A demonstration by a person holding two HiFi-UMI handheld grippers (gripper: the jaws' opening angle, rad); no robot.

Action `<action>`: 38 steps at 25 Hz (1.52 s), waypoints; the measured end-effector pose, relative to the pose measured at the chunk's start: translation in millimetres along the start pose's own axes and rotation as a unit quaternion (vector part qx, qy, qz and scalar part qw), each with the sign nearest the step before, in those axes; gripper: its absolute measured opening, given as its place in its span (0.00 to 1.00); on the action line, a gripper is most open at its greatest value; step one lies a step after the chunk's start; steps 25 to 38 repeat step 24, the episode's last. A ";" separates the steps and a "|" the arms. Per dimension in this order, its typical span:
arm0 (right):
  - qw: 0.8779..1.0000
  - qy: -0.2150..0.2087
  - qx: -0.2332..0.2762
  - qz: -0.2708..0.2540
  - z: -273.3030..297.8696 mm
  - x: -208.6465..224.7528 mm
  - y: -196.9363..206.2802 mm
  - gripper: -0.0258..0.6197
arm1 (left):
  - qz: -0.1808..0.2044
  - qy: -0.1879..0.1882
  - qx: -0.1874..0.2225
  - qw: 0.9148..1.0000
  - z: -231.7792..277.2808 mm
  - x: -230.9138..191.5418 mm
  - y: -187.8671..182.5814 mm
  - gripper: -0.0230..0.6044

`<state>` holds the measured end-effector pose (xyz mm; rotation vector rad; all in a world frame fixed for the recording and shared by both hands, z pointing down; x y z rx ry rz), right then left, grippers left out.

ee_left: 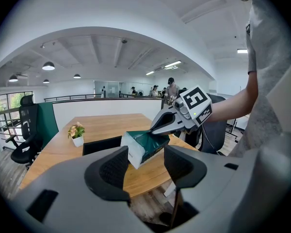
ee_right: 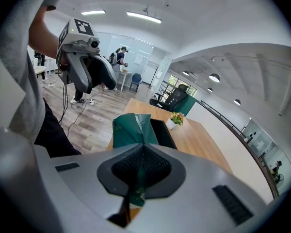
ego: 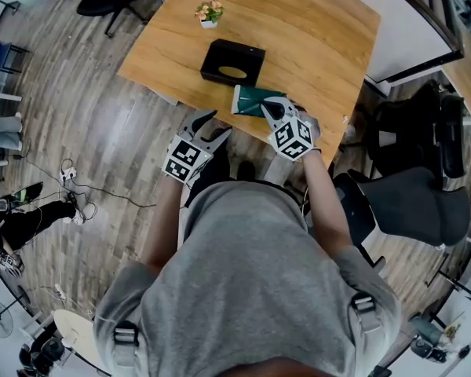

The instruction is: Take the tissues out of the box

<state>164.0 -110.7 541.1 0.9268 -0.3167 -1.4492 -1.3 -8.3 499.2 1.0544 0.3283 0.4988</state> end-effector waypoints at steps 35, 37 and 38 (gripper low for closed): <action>1.000 0.002 -0.001 0.012 -22.1 -8.8 23.8 0.05 | 0.013 0.003 0.000 1.000 3.3 26.6 -0.1 0.43; 1.000 0.002 -0.001 0.012 -22.1 -8.8 23.8 0.05 | 0.013 0.003 0.000 1.000 3.3 26.6 -0.1 0.43; 1.000 0.002 -0.001 0.012 -22.1 -8.8 23.8 0.05 | 0.013 0.003 0.000 1.000 3.3 26.6 -0.1 0.43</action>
Point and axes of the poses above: the fingertips, and each gripper's own axes: z forward along the fingers, x to its right, y out of its underside, the point moved 7 cm from there along -z, backward along the fingers, and after that the axes turned 3 degrees about -y, right-handed, at the moved point
